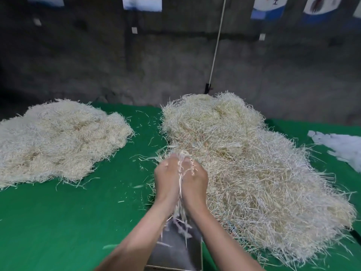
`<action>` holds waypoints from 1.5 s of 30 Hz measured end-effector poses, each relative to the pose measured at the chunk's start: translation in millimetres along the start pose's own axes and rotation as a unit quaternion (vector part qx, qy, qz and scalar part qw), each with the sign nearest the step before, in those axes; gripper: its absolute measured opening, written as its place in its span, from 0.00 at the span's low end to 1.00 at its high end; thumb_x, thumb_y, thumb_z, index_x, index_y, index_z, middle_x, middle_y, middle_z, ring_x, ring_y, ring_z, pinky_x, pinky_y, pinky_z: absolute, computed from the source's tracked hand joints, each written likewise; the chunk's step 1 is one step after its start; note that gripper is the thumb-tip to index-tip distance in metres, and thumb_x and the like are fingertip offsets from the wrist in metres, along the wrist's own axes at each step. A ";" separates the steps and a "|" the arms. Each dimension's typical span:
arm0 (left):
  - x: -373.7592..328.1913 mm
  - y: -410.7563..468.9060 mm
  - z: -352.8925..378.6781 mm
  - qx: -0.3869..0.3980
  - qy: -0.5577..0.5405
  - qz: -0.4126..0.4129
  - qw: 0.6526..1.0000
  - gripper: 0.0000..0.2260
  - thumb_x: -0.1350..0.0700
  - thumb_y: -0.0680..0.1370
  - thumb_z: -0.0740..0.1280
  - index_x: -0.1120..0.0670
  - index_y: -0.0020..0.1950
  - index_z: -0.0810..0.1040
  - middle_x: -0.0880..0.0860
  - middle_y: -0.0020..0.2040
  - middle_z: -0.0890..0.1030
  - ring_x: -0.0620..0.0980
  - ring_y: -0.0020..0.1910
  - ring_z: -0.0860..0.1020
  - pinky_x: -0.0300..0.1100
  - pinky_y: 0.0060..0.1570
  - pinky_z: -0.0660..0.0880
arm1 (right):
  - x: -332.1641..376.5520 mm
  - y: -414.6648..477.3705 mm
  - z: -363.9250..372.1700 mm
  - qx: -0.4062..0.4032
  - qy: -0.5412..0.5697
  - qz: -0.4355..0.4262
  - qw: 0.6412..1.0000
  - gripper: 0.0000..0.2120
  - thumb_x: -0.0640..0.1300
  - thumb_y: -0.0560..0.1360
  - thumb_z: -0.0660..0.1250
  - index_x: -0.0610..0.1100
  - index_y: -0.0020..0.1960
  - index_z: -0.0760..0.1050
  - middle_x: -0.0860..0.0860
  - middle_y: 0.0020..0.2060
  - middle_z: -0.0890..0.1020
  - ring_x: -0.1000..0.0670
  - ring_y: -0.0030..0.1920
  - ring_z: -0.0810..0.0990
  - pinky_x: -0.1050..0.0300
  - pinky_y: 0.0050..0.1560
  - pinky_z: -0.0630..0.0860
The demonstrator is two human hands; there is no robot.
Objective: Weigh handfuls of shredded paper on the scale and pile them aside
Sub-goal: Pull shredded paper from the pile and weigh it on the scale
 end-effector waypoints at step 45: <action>42.0 5.7 19.3 0.025 -0.116 -0.215 0.969 0.18 0.49 0.78 0.66 0.60 0.60 0.74 0.57 0.37 0.82 0.55 0.36 0.83 0.45 0.32 0.78 | -24.2 32.1 -21.3 -0.012 -0.117 -0.064 0.991 0.16 0.46 0.82 0.55 0.49 0.35 0.68 0.54 0.30 0.72 0.61 0.27 0.69 0.68 0.29 0.67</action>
Point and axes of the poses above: each hand's wrist, its own y-axis towards the middle knuckle, its own z-axis out of the palm, x = y × z, the point moved 4 cm from there along y, towards the middle knuckle
